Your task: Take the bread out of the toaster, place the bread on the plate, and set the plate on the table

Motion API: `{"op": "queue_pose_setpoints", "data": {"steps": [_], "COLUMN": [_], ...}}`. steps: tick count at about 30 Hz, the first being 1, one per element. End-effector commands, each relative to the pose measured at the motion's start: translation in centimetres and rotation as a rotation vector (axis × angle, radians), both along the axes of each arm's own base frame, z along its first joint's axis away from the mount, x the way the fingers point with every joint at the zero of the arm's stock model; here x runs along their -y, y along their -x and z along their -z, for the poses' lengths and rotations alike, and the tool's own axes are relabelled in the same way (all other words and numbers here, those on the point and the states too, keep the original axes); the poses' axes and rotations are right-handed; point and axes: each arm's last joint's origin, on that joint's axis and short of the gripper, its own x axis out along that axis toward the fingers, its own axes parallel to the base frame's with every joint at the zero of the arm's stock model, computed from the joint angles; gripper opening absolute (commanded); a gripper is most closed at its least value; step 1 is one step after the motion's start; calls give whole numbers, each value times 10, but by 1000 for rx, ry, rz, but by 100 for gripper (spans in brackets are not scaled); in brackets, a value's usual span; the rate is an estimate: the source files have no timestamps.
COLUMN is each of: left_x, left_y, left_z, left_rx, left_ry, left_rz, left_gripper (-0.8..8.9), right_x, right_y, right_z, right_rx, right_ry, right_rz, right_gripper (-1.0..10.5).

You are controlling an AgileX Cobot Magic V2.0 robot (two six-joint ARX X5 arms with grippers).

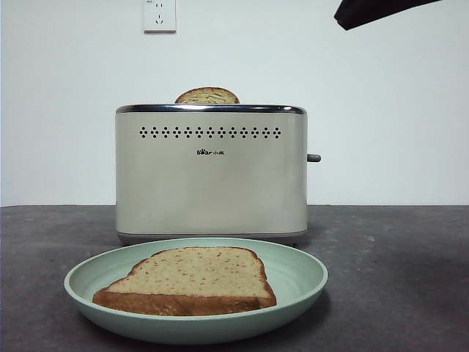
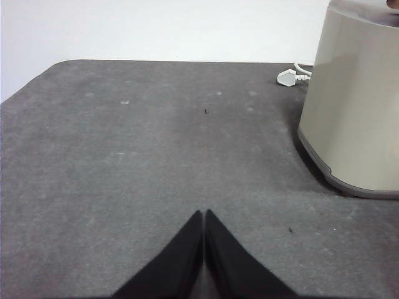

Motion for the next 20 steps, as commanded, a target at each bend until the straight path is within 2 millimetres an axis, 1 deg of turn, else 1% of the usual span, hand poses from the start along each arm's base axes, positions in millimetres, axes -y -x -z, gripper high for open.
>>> {"op": "queue_pose_setpoints", "data": {"steps": [1, 20], "left_x": [0, 0], "left_y": [-1, -1], "left_z": [9, 8], "left_rx": [-28, -27], "left_ry": [17, 27], "left_rz": [-2, -4], "left_gripper": [4, 4], "right_x": [-2, -2], "right_y": [0, 0], "right_z": [-3, -3], "right_rx": [15, 15], "right_ry": [-6, -6], "right_rz": [-13, -13], "right_gripper": [4, 4]}}
